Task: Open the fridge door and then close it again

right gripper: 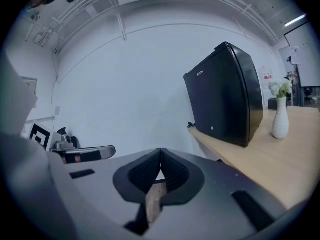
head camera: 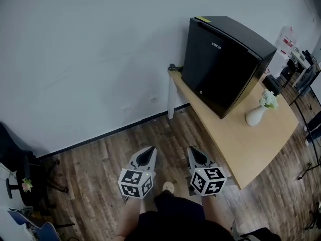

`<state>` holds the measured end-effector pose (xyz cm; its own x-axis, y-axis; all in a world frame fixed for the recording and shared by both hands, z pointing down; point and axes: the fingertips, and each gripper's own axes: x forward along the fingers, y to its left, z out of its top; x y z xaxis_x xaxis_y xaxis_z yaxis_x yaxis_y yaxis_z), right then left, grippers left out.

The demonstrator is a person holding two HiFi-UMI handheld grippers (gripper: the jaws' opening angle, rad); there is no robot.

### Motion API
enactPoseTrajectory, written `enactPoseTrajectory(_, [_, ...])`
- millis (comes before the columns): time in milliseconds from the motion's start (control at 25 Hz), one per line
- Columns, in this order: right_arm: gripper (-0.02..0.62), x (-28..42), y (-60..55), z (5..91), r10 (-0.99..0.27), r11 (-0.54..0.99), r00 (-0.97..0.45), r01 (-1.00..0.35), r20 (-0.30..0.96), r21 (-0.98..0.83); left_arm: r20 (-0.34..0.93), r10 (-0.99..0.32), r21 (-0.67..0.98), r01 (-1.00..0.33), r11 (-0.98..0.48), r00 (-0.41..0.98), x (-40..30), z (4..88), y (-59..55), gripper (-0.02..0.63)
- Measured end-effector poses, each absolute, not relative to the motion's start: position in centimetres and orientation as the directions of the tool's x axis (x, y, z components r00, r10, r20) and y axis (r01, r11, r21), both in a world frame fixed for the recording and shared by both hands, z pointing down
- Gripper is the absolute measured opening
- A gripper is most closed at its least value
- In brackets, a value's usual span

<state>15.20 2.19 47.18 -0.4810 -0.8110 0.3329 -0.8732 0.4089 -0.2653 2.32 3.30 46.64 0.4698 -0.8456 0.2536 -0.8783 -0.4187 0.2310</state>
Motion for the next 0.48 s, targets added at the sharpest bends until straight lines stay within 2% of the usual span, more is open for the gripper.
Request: enactPoseTrajectory(480, [-0.009, 17.1, -4.7, 47.8, -0.808, 0.417, -0.489, -0.868, 0.327, -0.269, 0.244, -0.848, 0.223, -0.878, -0.424, 0.471, 4.5, 46.7, -3.7, 0.006])
